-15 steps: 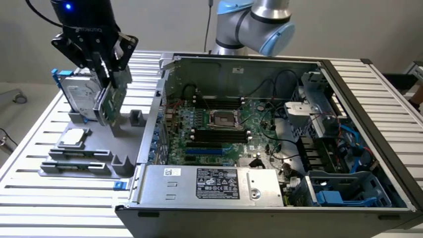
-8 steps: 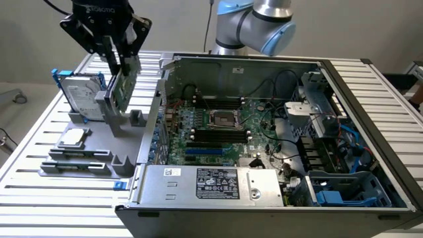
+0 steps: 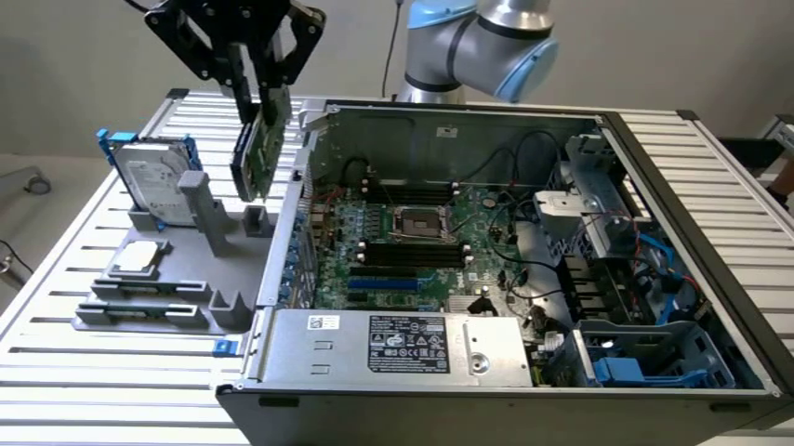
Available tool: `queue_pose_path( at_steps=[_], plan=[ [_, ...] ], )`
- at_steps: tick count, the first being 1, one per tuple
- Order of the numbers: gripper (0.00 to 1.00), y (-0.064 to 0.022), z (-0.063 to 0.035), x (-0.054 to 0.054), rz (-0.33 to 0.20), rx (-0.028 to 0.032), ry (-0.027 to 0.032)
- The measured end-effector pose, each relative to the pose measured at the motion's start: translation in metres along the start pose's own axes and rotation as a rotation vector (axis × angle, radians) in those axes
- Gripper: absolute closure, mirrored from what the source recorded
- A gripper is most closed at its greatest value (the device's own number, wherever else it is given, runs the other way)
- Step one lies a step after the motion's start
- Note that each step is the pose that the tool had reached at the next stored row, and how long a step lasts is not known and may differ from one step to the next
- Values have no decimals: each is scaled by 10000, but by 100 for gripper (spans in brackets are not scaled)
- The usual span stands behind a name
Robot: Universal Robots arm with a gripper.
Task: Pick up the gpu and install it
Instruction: 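Pick up the gpu and move the gpu toward the slot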
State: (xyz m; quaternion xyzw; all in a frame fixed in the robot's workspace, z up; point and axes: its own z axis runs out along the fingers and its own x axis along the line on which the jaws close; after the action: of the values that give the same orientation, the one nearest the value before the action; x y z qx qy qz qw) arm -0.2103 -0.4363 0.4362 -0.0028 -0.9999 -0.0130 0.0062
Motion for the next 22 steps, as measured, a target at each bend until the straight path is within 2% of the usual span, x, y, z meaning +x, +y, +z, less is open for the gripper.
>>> queue_pose_path(
  at_steps=[9, 15, 22],
  plan=[
    [74, -104, -12, -409, -1, -8, 1],
    [74, -112, 0, -684, 0, -8, 1],
    [74, -110, 83, -1000, 1, 10, 1]
  ],
)
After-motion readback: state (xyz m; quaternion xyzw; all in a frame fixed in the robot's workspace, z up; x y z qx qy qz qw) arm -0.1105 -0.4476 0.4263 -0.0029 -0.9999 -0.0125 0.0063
